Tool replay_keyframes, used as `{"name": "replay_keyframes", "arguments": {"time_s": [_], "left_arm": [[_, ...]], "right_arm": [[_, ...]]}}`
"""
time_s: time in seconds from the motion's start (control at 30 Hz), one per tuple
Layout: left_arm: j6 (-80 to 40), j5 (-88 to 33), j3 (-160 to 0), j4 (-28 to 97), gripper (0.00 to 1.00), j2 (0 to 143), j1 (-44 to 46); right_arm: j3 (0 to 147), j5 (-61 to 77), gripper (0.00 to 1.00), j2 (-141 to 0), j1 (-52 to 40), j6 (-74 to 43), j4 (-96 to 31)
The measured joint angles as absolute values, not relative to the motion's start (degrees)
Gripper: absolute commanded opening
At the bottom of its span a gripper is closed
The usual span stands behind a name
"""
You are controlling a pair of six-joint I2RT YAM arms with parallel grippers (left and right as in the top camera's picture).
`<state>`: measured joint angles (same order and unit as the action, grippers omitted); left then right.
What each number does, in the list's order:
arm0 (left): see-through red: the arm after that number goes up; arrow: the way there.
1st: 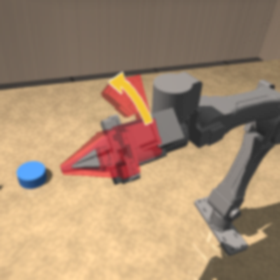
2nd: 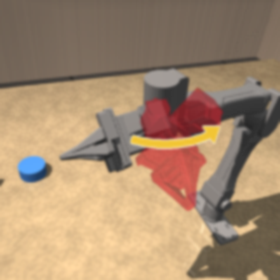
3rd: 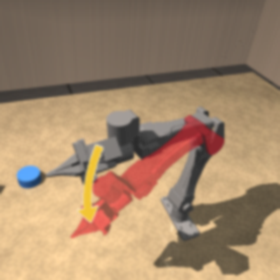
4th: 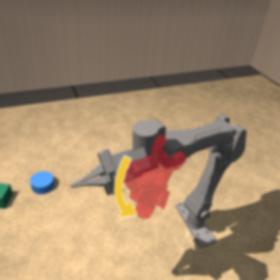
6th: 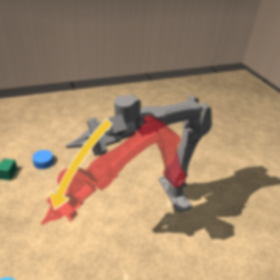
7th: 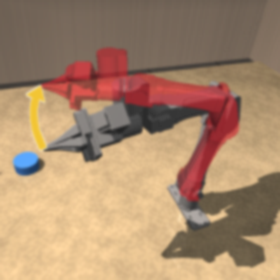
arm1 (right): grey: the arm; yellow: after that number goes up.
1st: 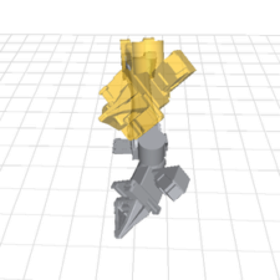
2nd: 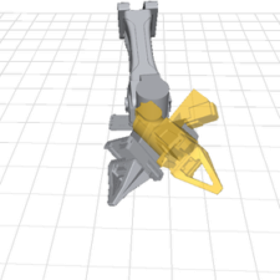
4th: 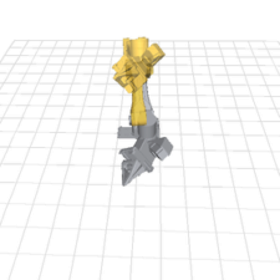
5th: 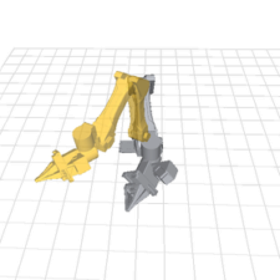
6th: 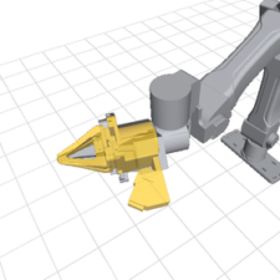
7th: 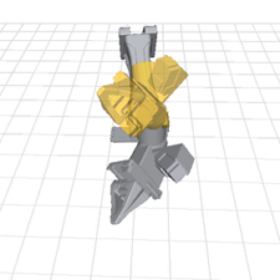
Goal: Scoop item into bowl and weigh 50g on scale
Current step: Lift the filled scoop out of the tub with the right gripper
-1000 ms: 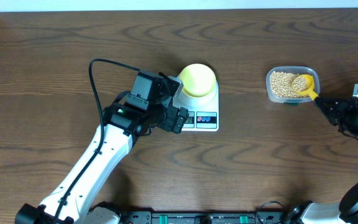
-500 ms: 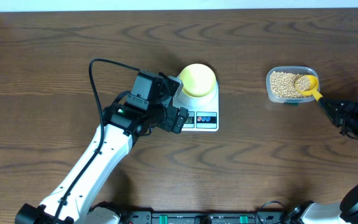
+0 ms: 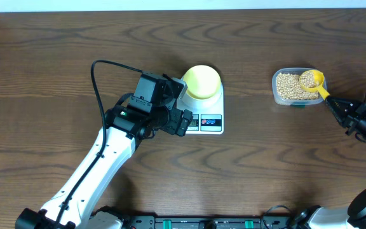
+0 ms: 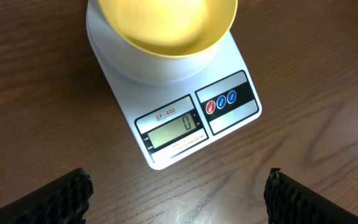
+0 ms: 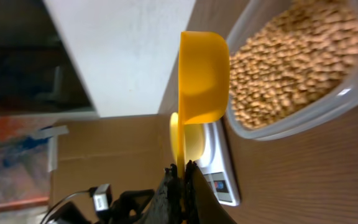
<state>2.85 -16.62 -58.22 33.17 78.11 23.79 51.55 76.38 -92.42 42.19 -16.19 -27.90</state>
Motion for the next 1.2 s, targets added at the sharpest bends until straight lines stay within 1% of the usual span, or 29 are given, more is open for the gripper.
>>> {"name": "replay_keyframes", "arguments": {"time_s": [0.33, 0.83, 1.0, 1.2], "left_arm": [[2.9, -16.6, -58.2, 33.2, 0.9, 78.1, 23.8], [2.9, -16.6, -58.2, 33.2, 0.9, 78.1, 23.8], [2.9, -16.6, -58.2, 33.2, 0.9, 78.1, 23.8], [2.9, -16.6, -58.2, 33.2, 0.9, 78.1, 23.8]], "right_arm": [[51.5, 80.4, 0.01, -92.4, 41.0, -17.0, -27.9], [51.5, 82.7, 0.01, -92.4, 30.9, -22.7, -25.2], [51.4, 83.2, 0.01, -92.4, 26.4, -28.0, -19.1], [51.1, 81.5, 0.01, -92.4, 20.1, -40.6, -4.9]]}}
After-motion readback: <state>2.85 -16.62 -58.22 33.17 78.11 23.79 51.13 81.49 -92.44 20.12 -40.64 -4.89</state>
